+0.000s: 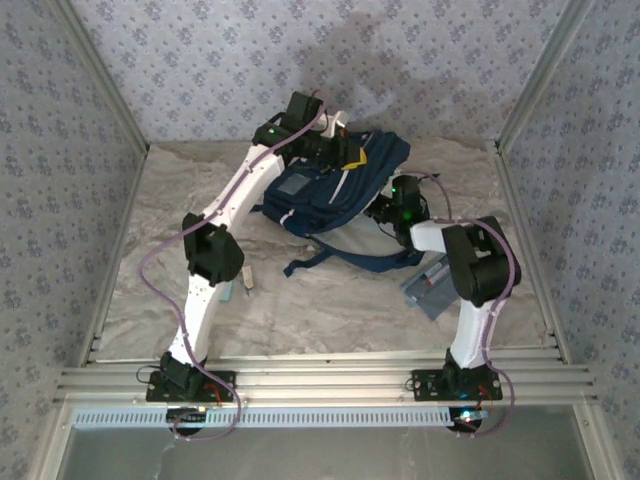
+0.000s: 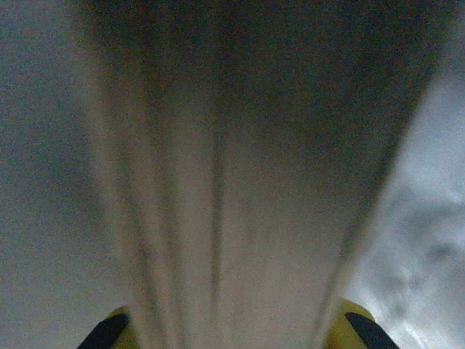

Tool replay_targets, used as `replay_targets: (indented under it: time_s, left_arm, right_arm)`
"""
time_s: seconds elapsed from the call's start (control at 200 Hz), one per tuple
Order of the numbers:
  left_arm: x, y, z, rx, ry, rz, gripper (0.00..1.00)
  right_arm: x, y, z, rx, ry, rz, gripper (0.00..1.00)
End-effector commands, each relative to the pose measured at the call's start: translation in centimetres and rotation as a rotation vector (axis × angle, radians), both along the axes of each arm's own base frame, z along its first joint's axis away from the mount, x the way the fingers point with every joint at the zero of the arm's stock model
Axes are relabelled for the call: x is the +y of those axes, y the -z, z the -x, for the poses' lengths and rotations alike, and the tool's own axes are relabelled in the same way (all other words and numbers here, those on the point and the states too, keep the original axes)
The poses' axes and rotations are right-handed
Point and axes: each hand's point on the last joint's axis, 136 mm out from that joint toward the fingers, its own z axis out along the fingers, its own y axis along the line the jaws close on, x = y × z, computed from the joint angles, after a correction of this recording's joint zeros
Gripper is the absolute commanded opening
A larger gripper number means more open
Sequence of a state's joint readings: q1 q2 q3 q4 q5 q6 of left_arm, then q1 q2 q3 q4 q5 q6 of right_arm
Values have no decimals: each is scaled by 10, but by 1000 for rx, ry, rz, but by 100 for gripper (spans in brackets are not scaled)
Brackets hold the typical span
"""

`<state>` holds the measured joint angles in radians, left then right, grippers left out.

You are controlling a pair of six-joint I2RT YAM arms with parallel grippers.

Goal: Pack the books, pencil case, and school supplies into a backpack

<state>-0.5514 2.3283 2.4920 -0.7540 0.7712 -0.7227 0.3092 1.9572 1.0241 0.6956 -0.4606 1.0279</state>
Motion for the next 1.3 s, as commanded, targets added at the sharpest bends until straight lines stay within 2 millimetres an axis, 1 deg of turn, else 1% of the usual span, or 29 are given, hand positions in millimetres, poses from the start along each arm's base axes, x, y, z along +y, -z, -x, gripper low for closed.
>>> replay_targets:
  time_s: [0.0, 0.04, 0.06, 0.07, 0.08, 0.12, 0.185, 0.24, 0.3, 0.365, 0.46, 0.495, 0.525, 0.53, 0.54, 0.56, 0.645, 0.665, 0.715, 0.845, 0.899, 0.919, 0.929, 0.969, 0.994, 1.064, 1.179, 1.229, 1.294]
  left_arm:
    - [-7, -71, 24, -148, 94, 130, 0]
    - [-7, -72, 25, -147, 95, 130, 0]
    - [-8, -71, 25, -147, 97, 130, 0]
    - [-7, -71, 25, -147, 97, 130, 0]
    - [-8, -71, 25, -146, 97, 130, 0]
    - [-8, -71, 26, -147, 99, 129, 0]
    - [-8, -69, 26, -147, 100, 122, 0]
    - [-7, -68, 26, -147, 100, 116, 0]
    - [-7, -65, 26, -151, 98, 105, 0]
    - [-5, -63, 24, -158, 90, 91, 0]
    - [-2, -58, 20, -160, 79, 77, 0]
    - [0, -56, 17, -159, 71, 71, 0]
    - [2, -55, 13, -160, 62, 67, 0]
    - [2, -54, 13, -160, 61, 66, 0]
    - [3, -54, 12, -160, 57, 64, 0]
    - [4, -52, 10, -160, 53, 61, 0]
    - [11, -45, 0, -166, 26, 39, 0]
    - [12, -44, -2, -170, 18, 31, 0]
    - [15, -39, -7, -168, 3, 19, 0]
    - [20, -34, -14, -158, -8, 15, 0]
    - [19, -33, -13, -157, -6, 14, 0]
    - [19, -31, -13, -154, -5, 11, 0]
    - [18, -31, -13, -153, -3, 12, 0]
    - [18, -30, -12, -148, -2, 10, 0]
    - [19, -28, -12, -143, -2, 7, 0]
    - [17, -24, -8, -136, 6, -4, 0]
    - [16, -16, 0, -130, 18, -33, 0]
    - [16, -12, 5, -129, 25, -50, 0]
    - [16, -5, 13, -124, 41, -72, 0]
  right_arm:
    - [31, -39, -21, -173, -59, -48, 0]
    - [39, -36, -26, -178, -68, -37, 0]
    - [40, -29, -26, -163, -68, -29, 0]
    - [43, -36, -31, -180, -68, -35, 0]
    - [45, -39, -33, -185, -67, -36, 0]
    - [48, -33, -38, -172, -64, -40, 0]
    - [50, -26, -46, -151, -48, -57, 0]
    - [48, -20, -49, -138, -29, -59, 4]
    - [44, -17, -50, -127, -12, -50, 12]
    - [39, -15, -47, -114, -6, -38, 17]
    - [29, -16, -39, -88, 0, -3, 36]
    - [26, -14, -34, -72, 1, 20, 44]
    - [22, -19, -31, -70, 4, 37, 50]
    - [21, -21, -31, -70, 7, 40, 50]
    - [18, -11, -25, -46, 8, 54, 52]
    - [15, -6, -20, -25, 9, 71, 54]
    - [1, -3, -4, 11, 2, 140, 58]
    - [-3, -6, -1, 10, 2, 153, 59]
    - [-13, -2, 12, 49, -8, 195, 60]
    - [-44, -4, 46, 110, -26, 279, 63]
    - [-58, -4, 61, 138, -43, 320, 65]
    - [-63, -8, 65, 136, -42, 332, 65]
    - [-67, -5, 69, 152, -43, 345, 65]
    - [-81, -10, 80, 168, -35, 381, 66]
    - [-88, -9, 84, 180, -32, 397, 67]
    - [-109, -19, 98, 178, -20, 455, 68]
    - [-149, -29, 112, 189, 53, 533, 71]
    - [-165, -29, 116, 198, 99, 569, 74]
    - [-181, -21, 118, 221, 137, 599, 76]
